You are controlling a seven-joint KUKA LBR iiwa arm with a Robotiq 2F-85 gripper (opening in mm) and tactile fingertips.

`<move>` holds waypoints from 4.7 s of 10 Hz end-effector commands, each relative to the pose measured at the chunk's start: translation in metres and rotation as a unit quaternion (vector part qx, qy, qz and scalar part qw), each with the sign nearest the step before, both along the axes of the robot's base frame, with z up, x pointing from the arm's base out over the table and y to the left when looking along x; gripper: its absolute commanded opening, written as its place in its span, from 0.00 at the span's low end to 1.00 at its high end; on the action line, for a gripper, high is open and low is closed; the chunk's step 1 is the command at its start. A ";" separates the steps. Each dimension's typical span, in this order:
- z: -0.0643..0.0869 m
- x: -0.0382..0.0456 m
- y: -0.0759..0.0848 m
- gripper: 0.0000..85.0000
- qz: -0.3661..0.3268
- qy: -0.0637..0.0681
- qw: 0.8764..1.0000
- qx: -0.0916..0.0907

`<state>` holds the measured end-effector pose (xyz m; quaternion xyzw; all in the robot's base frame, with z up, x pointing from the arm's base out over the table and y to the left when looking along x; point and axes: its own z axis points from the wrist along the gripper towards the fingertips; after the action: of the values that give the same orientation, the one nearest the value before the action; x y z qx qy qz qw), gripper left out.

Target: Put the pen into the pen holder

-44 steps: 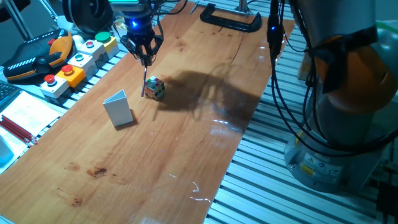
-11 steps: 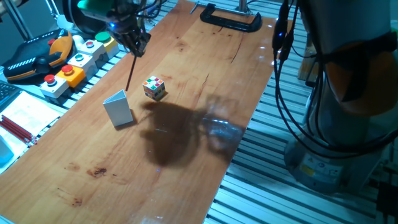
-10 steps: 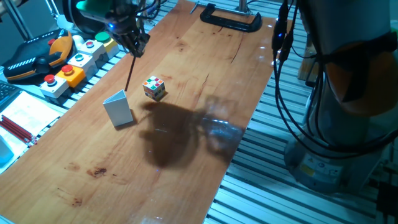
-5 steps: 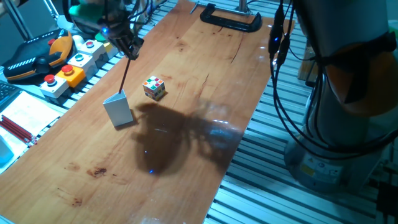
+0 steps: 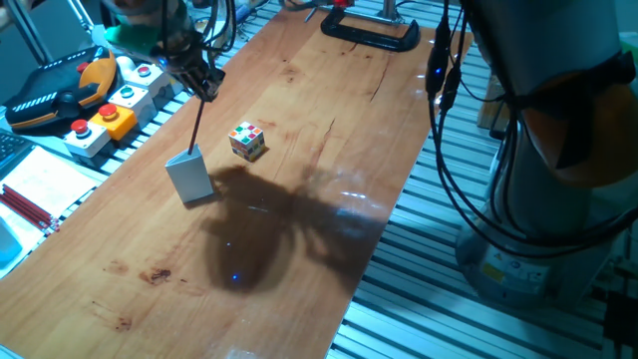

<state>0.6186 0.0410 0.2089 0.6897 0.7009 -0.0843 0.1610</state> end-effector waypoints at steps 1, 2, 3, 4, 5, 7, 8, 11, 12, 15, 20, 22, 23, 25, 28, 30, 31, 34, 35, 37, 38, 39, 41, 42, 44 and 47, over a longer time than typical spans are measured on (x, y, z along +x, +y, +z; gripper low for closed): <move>-0.003 0.0012 0.001 0.01 0.001 -0.001 1.000 -0.001; -0.007 0.0015 0.004 0.01 0.003 -0.003 1.000 -0.006; -0.009 0.0016 0.007 0.01 0.003 -0.006 1.000 -0.015; -0.012 0.0018 0.011 0.01 0.004 -0.006 1.000 -0.022; -0.013 0.0017 0.013 0.01 0.007 -0.007 1.000 -0.027; -0.017 0.0016 0.019 0.01 0.010 -0.010 0.999 -0.036; -0.019 0.0016 0.021 0.01 0.011 -0.012 0.999 -0.042; -0.029 0.0016 0.025 0.01 0.019 -0.022 0.998 -0.059; -0.032 0.0028 0.026 0.01 0.021 -0.023 0.997 -0.064; -0.040 0.0034 0.029 0.01 0.023 -0.026 0.997 -0.064; -0.050 0.0030 0.035 0.01 0.020 -0.030 0.997 -0.065; -0.055 0.0019 0.037 0.01 0.021 -0.034 0.997 -0.067; -0.057 0.0018 0.038 0.01 0.022 -0.034 0.997 -0.068; -0.062 0.0013 0.041 0.01 0.021 -0.037 0.997 -0.069; -0.068 0.0012 0.043 0.01 0.020 -0.038 0.997 -0.069; -0.070 0.0023 0.043 0.01 0.019 -0.037 0.997 -0.067; -0.070 0.0024 0.043 0.01 0.019 -0.036 0.997 -0.067; -0.071 0.0036 0.045 0.03 0.018 -0.033 0.997 -0.066; -0.071 0.0039 0.045 0.11 0.019 -0.034 0.997 -0.066; -0.071 0.0043 0.048 0.26 0.015 -0.038 0.997 -0.066; -0.070 0.0044 0.049 0.25 0.015 -0.039 0.997 -0.065; -0.070 0.0044 0.049 0.25 0.017 -0.040 0.997 -0.064; -0.066 0.0039 0.049 0.25 0.023 -0.037 0.997 -0.062; -0.063 0.0029 0.049 0.26 0.024 -0.034 0.997 -0.059; -0.056 -0.0001 0.051 0.28 0.027 -0.031 0.998 -0.050; -0.036 -0.0114 0.052 0.16 0.058 -0.015 0.998 -0.019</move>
<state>0.6060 0.0930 0.1756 0.6443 0.7380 -0.0757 0.1858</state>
